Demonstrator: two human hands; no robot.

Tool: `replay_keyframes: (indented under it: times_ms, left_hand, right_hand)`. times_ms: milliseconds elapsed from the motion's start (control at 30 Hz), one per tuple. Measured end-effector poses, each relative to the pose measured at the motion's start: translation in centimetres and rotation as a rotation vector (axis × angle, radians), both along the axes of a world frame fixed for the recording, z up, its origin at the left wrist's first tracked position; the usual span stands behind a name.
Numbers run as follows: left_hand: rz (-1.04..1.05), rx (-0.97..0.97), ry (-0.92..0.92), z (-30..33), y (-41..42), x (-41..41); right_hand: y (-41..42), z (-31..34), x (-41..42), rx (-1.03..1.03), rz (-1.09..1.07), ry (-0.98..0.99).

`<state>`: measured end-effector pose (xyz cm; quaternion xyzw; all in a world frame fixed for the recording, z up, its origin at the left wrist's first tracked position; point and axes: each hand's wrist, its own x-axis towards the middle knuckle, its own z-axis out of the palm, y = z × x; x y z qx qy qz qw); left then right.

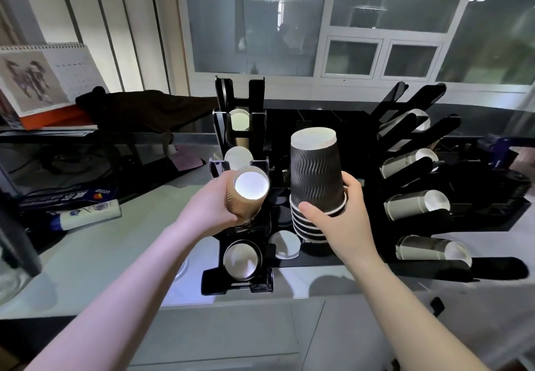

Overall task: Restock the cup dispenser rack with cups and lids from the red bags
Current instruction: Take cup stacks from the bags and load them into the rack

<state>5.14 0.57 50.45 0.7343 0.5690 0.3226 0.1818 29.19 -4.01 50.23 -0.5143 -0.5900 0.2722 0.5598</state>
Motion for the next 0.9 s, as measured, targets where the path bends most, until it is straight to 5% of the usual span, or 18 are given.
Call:
replay_keyframes:
  times_ms: [200, 467, 667, 900]
  left_hand:
    - [-0.038, 0.045, -0.039, 0.9, -0.8, 0.0]
    - [-0.067, 0.170, 0.206, 1.9, -1.3, 0.9]
    - [0.087, 0.038, 0.030, 1.2, -0.8, -0.7]
    - [0.099, 0.034, 0.028, 0.6, -1.4, 0.1]
  right_hand:
    - [-0.2, -0.2, 0.3, -0.009, -0.010, 0.002]
    - [-0.4, -0.2, -0.1, -0.011, 0.000, -0.006]
    - [-0.5, -0.4, 0.0, -0.013, -0.003, -0.005]
    - [-0.9, -0.6, -0.3, -0.009, 0.013, -0.015]
